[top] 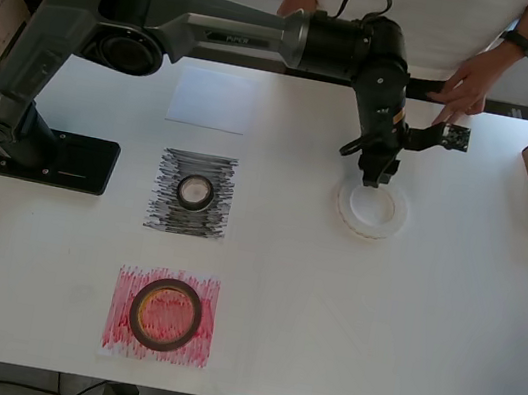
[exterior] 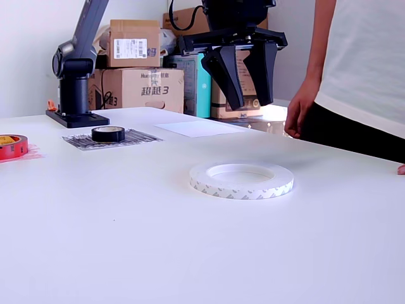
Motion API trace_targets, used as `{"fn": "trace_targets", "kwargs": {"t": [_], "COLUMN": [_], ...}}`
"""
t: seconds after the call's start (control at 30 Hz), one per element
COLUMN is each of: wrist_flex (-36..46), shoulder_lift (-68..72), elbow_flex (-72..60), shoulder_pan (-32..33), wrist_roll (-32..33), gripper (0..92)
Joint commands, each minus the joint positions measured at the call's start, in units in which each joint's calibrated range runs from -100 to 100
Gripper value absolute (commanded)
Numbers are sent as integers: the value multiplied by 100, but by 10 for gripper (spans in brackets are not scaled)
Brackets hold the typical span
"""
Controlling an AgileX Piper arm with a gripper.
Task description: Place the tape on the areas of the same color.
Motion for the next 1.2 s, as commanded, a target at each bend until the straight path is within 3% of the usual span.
{"fn": "trace_targets", "kwargs": {"t": [0.0,0.53,1.17], "wrist_flex": [-10,67,185], "shoulder_lift": [111,317,158], "elbow_flex": [-23,86,613], "shoulder_pan": [29,13,-619], "wrist_roll": [2,2,346], "gripper": [507,507,507]}}
